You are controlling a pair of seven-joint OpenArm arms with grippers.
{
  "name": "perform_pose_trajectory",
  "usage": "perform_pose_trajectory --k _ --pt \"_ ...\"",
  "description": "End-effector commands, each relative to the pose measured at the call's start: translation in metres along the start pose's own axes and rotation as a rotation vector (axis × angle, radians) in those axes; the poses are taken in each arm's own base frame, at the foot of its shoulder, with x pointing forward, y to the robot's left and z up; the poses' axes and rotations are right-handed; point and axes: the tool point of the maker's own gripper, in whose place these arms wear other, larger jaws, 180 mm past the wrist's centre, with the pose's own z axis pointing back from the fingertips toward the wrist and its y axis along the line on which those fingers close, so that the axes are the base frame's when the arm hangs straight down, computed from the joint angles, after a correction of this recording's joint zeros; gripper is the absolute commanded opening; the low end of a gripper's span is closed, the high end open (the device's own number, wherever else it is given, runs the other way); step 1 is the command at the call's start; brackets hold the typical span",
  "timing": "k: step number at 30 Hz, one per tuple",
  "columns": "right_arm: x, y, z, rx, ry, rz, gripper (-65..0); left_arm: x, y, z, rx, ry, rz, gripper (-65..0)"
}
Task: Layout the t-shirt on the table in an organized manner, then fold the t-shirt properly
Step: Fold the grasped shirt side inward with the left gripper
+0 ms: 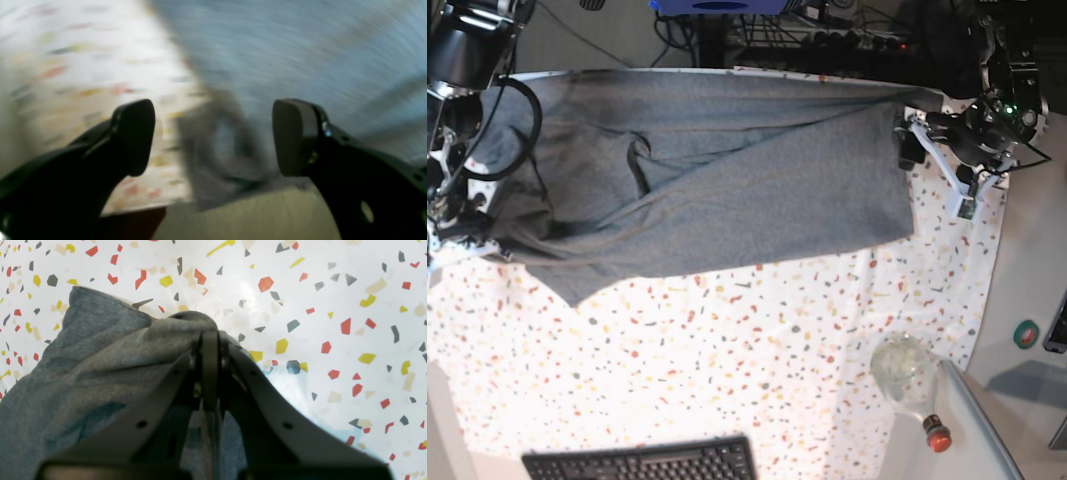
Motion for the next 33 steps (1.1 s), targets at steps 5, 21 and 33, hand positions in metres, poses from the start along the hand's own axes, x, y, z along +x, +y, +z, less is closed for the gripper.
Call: perform_pose_trajectory --k 5,21,33 --pt "0.02 0.0 0.003 0.004 -0.055 0.007 -65.0 0.019 0.033 -0.033 -0.009 -0.014 0.134 -12.5" --pt "0.021 0.001 0.003 0.006 -0.057 0.005 -65.0 0.061 0.016 -0.09 -0.25 -0.045 0.397 -12.7" --pt "0.021 0.001 0.003 0.006 -0.057 0.005 -65.0 0.055 -0.015 -0.111 -0.298 -0.04 0.354 -65.0"
